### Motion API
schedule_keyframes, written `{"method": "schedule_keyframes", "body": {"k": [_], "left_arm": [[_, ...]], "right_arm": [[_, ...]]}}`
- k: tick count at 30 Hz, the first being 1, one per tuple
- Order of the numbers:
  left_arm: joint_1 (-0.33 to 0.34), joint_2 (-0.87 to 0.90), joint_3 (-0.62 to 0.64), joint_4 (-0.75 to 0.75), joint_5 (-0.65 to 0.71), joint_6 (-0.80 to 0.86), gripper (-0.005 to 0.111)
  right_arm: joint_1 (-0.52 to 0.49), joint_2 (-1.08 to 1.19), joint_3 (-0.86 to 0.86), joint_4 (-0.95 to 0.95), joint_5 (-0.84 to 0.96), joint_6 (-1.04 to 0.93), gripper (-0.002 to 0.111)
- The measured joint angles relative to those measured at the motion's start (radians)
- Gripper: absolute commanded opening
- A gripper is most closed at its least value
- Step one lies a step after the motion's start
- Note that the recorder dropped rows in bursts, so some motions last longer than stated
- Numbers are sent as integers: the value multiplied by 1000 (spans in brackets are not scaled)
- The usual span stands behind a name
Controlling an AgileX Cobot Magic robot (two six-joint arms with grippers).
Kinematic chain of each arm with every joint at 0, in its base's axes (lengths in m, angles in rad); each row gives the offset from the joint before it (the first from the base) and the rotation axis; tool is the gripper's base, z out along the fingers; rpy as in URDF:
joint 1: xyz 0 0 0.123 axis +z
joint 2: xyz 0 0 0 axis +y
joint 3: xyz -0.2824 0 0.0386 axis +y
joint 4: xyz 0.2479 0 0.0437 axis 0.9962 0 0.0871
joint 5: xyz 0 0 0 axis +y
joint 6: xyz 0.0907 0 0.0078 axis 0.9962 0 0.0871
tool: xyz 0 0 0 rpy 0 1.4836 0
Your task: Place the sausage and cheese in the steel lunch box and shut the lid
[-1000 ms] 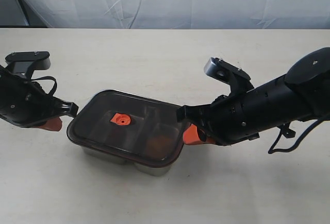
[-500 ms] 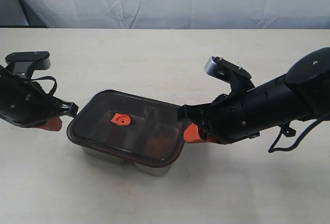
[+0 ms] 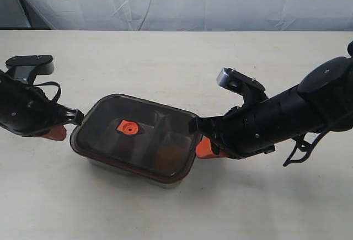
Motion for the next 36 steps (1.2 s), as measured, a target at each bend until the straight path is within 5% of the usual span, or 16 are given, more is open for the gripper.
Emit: {"method": "schedule_keyframes", "body": {"k": [36], "left_arm": [[-6,-9,0,-120,23,100,0]], "right_arm": [[0,-166,0,-90,-137,-2,0]]}}
